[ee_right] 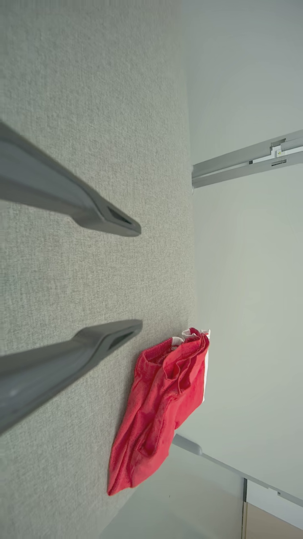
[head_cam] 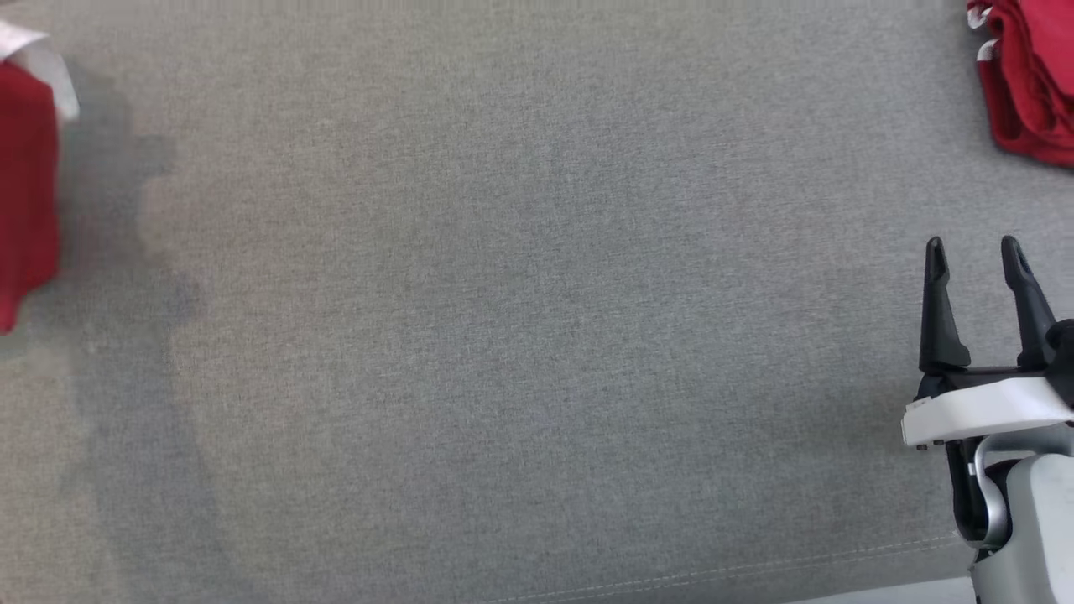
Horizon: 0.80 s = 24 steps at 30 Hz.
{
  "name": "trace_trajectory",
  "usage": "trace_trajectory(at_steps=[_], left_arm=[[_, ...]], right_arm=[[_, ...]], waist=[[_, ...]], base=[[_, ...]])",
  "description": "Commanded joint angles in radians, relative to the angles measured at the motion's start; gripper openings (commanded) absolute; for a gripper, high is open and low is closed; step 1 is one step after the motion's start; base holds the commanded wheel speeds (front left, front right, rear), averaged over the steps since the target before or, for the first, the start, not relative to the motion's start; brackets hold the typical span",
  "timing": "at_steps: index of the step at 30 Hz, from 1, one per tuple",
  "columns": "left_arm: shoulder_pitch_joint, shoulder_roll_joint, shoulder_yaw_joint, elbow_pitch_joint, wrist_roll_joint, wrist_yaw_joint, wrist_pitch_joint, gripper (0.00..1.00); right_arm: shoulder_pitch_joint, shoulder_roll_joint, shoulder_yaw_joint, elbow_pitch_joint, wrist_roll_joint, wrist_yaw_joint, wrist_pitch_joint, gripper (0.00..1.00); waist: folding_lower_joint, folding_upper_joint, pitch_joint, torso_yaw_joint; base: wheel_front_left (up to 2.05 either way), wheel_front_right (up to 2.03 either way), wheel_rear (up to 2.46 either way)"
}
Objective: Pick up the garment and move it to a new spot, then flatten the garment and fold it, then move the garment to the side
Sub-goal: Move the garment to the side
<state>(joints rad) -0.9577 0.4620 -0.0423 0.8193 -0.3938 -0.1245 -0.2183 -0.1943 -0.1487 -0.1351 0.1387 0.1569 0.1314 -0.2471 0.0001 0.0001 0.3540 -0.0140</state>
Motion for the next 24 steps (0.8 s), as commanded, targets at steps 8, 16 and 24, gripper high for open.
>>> trace_trajectory(at_steps=[8, 16, 24], left_arm=[[-0.076, -0.043, -0.097, -0.294, 0.024, -0.005, 0.099, 0.0], [-0.123, -0.145, -0.21, -0.526, 0.013, -0.004, 0.216, 0.0], [-0.072, -0.257, -0.31, -0.567, 0.008, 0.007, 0.244, 0.0]], right_arm=[[0.009, 0.038, 0.011, 0.058, 0.014, -0.001, -0.018, 1.0], [0.013, 0.07, 0.006, 0.061, 0.025, -0.001, -0.018, 1.0], [0.008, 0.088, 0.02, 0.067, 0.04, -0.001, -0.018, 1.0]], waist=[[-0.0001, -0.0001, -0.103, -0.134], [-0.0001, -0.0001, -0.108, -0.249], [-0.0001, -0.0001, -0.092, -0.319]], base=[[0.0, 0.0, 0.0], [0.0, 0.0, 0.0], [0.0, 0.0, 0.0]])
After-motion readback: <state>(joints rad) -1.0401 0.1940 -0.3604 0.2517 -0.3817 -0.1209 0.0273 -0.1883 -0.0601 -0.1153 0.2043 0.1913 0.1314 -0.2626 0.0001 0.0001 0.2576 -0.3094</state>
